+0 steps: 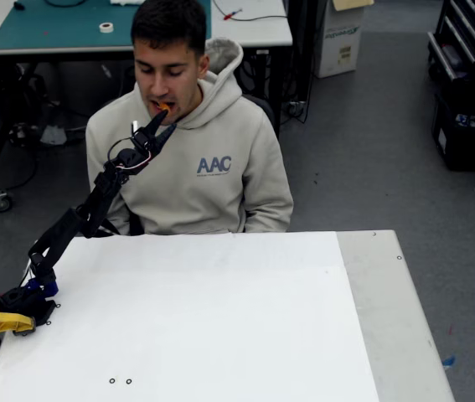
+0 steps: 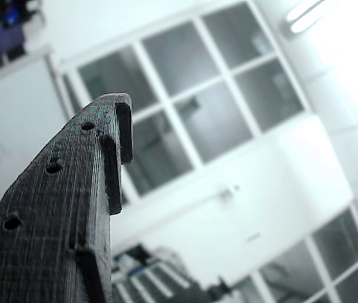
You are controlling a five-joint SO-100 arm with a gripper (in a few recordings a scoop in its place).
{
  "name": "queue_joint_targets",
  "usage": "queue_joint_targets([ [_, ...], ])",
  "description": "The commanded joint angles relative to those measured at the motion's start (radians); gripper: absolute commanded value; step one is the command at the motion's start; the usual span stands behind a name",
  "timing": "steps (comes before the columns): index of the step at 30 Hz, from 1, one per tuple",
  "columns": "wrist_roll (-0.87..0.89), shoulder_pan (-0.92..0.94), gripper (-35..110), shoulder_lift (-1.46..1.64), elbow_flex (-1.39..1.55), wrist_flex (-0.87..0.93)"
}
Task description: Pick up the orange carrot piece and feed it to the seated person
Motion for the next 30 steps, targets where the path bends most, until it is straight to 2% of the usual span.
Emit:
queue_joint_targets([
  [1,-0.006,0.008,39,0.038,-0.071,-0.014],
  [6,-0.005,0.006,33,0.041,-0.018,-0.014],
  [15,-0.003,0.012,-5,0.212,0.304,-0.015],
  [18,-0.003,0.006,0,0.319,0.457,-0.015],
  [30,-0.002,0.003,-3,0.730,1.129,-0.028],
])
